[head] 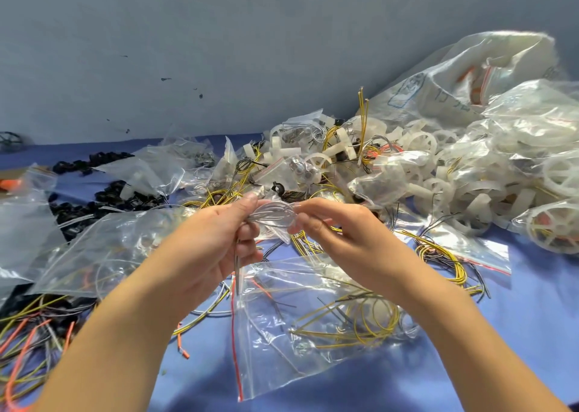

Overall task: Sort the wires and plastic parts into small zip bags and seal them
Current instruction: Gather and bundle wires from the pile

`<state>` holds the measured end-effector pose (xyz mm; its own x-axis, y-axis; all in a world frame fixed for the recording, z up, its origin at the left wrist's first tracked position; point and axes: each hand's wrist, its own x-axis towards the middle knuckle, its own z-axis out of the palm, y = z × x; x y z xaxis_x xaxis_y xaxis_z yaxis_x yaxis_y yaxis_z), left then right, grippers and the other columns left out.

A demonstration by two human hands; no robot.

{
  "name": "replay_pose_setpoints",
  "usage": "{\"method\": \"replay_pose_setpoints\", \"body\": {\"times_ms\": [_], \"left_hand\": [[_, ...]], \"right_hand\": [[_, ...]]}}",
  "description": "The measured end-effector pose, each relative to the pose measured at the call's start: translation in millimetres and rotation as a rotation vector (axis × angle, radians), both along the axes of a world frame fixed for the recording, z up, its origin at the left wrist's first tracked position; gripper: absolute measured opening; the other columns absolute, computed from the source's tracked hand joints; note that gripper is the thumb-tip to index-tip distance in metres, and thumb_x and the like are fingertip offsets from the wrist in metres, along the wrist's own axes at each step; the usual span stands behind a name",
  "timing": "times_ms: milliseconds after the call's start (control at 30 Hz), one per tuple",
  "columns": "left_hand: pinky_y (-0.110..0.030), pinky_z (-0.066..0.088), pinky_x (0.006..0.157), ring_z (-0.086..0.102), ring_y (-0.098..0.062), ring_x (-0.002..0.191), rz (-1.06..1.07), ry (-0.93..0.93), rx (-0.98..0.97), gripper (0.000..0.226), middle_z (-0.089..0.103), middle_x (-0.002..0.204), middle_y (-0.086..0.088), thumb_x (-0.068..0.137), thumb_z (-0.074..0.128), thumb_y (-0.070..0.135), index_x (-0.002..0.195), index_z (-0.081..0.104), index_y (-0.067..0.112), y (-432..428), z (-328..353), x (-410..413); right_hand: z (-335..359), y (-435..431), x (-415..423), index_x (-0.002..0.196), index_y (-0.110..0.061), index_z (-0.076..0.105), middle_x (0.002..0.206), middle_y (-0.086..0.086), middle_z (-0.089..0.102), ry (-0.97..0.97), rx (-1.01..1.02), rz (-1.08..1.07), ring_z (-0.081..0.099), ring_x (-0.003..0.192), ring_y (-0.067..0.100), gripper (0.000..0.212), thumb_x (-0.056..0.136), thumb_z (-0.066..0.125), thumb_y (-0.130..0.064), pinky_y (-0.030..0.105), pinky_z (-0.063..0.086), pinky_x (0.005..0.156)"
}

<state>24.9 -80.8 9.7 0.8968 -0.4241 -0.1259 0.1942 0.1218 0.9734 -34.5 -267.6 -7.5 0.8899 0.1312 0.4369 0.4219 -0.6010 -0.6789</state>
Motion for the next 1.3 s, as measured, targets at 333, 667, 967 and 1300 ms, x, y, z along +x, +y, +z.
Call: {"method": "replay_pose_setpoints", "body": {"times_ms": [333, 667, 967, 1300], "left_hand": [[-0.022, 0.051, 0.049, 0.031, -0.005, 0.034, -0.032, 0.047, 0.019, 0.020, 0.038, 0.050, 0.007, 0.098, 0.050, 0.034, 0.099, 0.061, 0.017, -1, -1, -5], [-0.024, 0.054, 0.058, 0.047, -0.010, 0.046, -0.096, -0.122, -0.053, 0.021, 0.054, 0.065, 0.001, 0.074, 0.070, 0.031, 0.091, 0.076, 0.020, 1, -6, -6], [-0.039, 0.047, 0.059, 0.044, -0.012, 0.047, 0.037, -0.590, 0.265, 0.026, 0.045, 0.053, 0.010, 0.085, 0.060, 0.043, 0.092, 0.070, 0.019, -4, -8, -13], [-0.021, 0.046, 0.059, 0.049, -0.010, 0.053, -0.072, -0.656, 0.298, 0.035, 0.056, 0.066, 0.009, 0.102, 0.042, 0.009, 0.123, 0.057, 0.032, 0, -12, -11]], "right_hand": [[-1, 2, 0, 0.117, -0.031, 0.069, 0.095, -0.019, 0.072, 0.036, 0.161, 0.041, 0.067, 0.095, 0.005, 0.026, 0.097, 0.059, -0.017, 0.015, 0.047, 0.079], [4, -2, -1, 0.104, -0.025, 0.073, 0.083, -0.008, 0.074, 0.116, 0.462, 0.131, 0.064, 0.078, 0.000, 0.018, 0.091, 0.065, -0.016, 0.012, 0.047, 0.074], [-1, -7, 0, 0.115, -0.015, 0.072, 0.092, -0.005, 0.075, 0.220, 0.582, 0.183, 0.064, 0.082, 0.002, 0.026, 0.090, 0.065, -0.018, 0.016, 0.051, 0.077], [-7, -7, 5, 0.104, -0.021, 0.078, 0.083, 0.000, 0.068, 0.286, 0.799, 0.229, 0.060, 0.079, 0.009, 0.026, 0.083, 0.065, -0.029, 0.022, 0.053, 0.077]]}}
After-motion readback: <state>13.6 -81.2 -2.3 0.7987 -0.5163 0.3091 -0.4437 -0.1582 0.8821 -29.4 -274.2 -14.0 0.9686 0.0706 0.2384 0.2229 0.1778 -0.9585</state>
